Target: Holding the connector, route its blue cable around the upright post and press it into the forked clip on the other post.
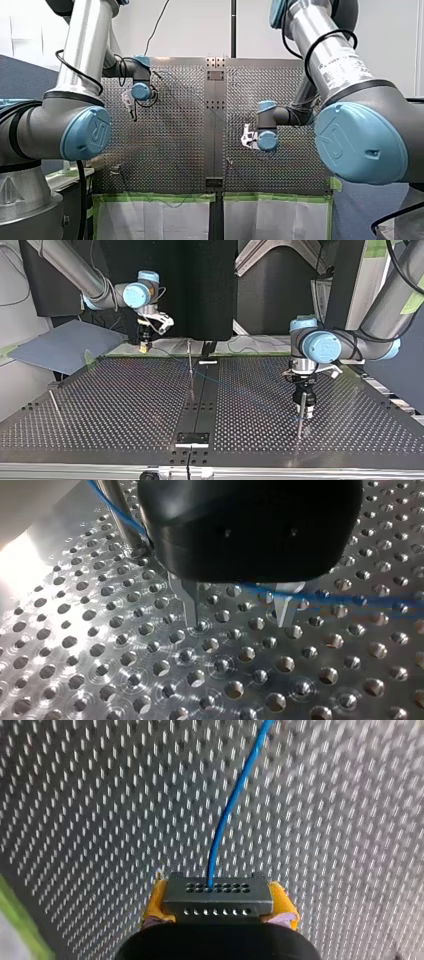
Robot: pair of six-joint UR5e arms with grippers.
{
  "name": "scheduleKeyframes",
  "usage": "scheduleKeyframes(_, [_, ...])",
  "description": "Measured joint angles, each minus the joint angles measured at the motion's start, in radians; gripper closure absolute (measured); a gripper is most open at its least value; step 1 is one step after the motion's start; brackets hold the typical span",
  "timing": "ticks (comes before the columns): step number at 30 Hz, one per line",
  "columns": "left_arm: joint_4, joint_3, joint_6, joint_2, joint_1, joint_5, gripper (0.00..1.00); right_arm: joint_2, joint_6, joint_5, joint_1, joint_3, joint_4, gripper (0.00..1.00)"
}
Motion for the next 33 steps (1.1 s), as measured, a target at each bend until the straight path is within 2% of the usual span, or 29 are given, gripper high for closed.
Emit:
scheduleKeyframes(3, [0.000,0.000,0.000,0.000,0.000,0.000,0.25,0.009,-0.001,0.008,-0.023,0.023,-0.023,1.00])
scheduleKeyframes(10, [-0.001,0.000,0.000,0.000,0.000,0.000,0.25,0.062,0.003,0.012,-0.080,0.082,-0.082,1.00])
scheduleKeyframes(12, [0.000,0.000,0.000,0.000,0.000,0.000,0.25,0.076,0.003,0.011,-0.086,0.096,-0.096,1.00])
scheduleKeyframes(18, [0.000,0.000,0.000,0.000,0.000,0.000,0.25,0.126,0.004,0.008,-0.084,0.146,-0.146,1.00])
scheduleKeyframes(28, [0.000,0.000,0.000,0.000,0.000,0.000,0.25,0.214,0.003,-0.009,-0.057,0.234,-0.234,1.00])
scheduleKeyframes(33, [0.000,0.000,0.000,0.000,-0.001,0.000,0.25,0.254,0.001,-0.010,-0.051,0.266,-0.274,1.00])
